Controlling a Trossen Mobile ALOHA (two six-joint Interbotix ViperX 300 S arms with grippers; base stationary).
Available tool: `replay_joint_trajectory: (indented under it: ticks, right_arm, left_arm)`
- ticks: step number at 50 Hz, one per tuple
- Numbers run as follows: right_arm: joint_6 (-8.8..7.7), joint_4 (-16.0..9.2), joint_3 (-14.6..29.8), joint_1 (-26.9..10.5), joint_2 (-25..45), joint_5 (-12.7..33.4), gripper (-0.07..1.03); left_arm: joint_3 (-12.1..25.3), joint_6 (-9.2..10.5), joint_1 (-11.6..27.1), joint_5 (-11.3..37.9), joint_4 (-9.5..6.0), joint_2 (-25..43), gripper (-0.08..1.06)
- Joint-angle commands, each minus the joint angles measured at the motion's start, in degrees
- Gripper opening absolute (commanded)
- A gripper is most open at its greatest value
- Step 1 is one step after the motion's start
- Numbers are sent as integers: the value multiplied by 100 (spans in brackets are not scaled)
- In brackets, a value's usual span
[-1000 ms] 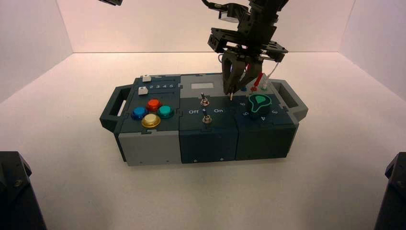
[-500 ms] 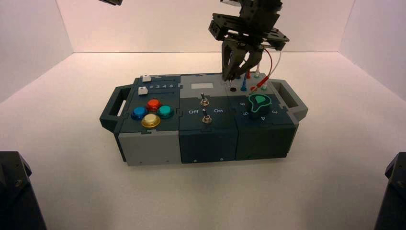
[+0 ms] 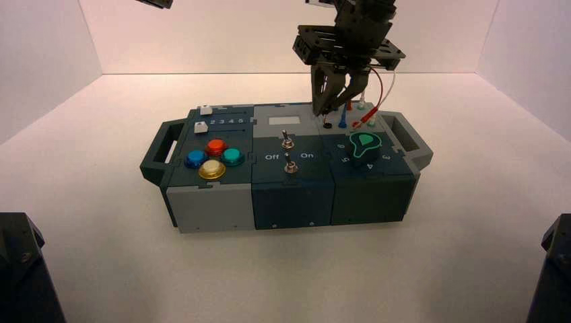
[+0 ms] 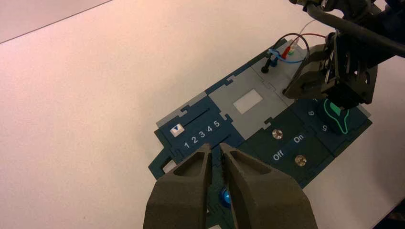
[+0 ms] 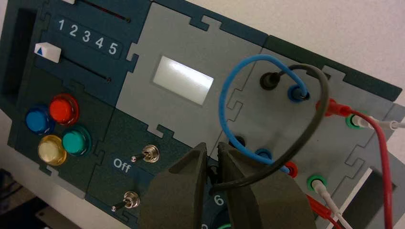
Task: Insert the black wire.
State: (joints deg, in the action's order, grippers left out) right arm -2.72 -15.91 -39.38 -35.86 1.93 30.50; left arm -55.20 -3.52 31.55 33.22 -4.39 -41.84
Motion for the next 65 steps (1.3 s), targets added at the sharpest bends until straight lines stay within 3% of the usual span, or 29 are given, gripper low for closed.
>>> replay_joint_trajectory:
  ticks: [1, 17, 65]
  right_arm:
    - [35, 79, 97, -62, -185, -79, -2]
    - [114, 422, 97, -62, -185, -97, -2]
    - [114, 694, 211, -62, 88, -237, -2]
  left_arm:
    - [193, -18, 26, -44, 9, -9, 12]
    - [193, -26, 26, -53, 18, -9, 12]
    - [211, -35, 26, -62, 26, 0, 12]
